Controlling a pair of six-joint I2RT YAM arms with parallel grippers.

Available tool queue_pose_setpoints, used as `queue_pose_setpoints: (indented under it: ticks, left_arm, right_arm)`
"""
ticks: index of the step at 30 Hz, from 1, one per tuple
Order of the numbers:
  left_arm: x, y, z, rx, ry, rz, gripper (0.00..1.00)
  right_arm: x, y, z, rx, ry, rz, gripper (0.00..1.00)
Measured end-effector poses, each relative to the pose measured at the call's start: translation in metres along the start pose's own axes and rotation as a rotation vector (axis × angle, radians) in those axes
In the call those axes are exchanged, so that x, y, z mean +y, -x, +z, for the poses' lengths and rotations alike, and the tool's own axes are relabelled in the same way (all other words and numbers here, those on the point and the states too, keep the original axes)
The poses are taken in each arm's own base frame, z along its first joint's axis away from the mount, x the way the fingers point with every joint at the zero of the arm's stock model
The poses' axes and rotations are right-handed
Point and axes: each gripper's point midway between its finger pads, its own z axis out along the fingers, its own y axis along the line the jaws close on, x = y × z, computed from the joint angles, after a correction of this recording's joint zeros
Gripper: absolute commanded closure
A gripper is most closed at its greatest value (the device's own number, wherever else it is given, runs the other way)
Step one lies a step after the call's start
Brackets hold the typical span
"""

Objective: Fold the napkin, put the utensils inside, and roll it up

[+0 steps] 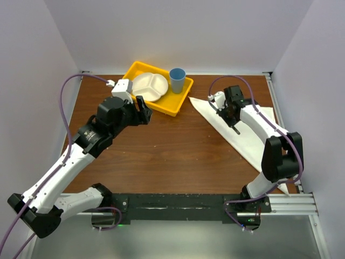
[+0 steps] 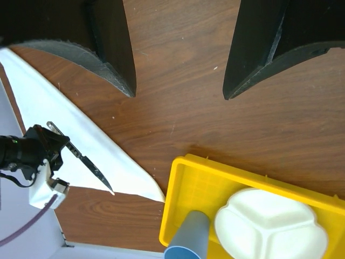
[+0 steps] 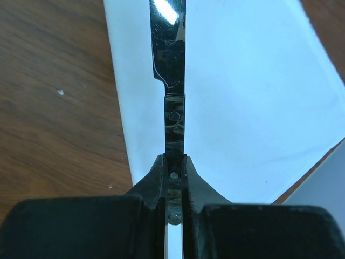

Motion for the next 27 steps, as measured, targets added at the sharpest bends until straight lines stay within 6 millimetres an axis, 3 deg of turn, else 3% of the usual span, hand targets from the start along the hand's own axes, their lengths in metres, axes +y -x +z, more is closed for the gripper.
queue_pose_setpoints:
  ticks: [5,12,15,21,27]
  left_arm:
    - [-0.005,-0.012,0.007,0.028,-0.046,0.025,0.3]
    - [-0.014,-0.022,0.011,0.042,-0.103,0.051,0.3]
    - [-0.027,-0.028,0.008,0.051,-0.141,0.084,0.29]
    - [-0.043,-0.038,0.002,0.051,-0.171,0.167,0.28]
    - [-0.044,-0.039,0.001,0.035,-0.152,0.213,0.28]
  right_arm:
    - [-0.002,-0.034,0.013,0.104,-0.006,-0.009,1.0]
    - [-0.001,-0.064,0.011,0.189,-0.009,-0.038,1.0]
    - [0.003,-0.078,0.011,0.227,0.005,-0.033,1.0]
    - [0.009,-0.095,0.015,0.281,0.027,-0.021,1.0]
    - [0.016,-0.105,0.023,0.313,0.05,-0.003,1.0]
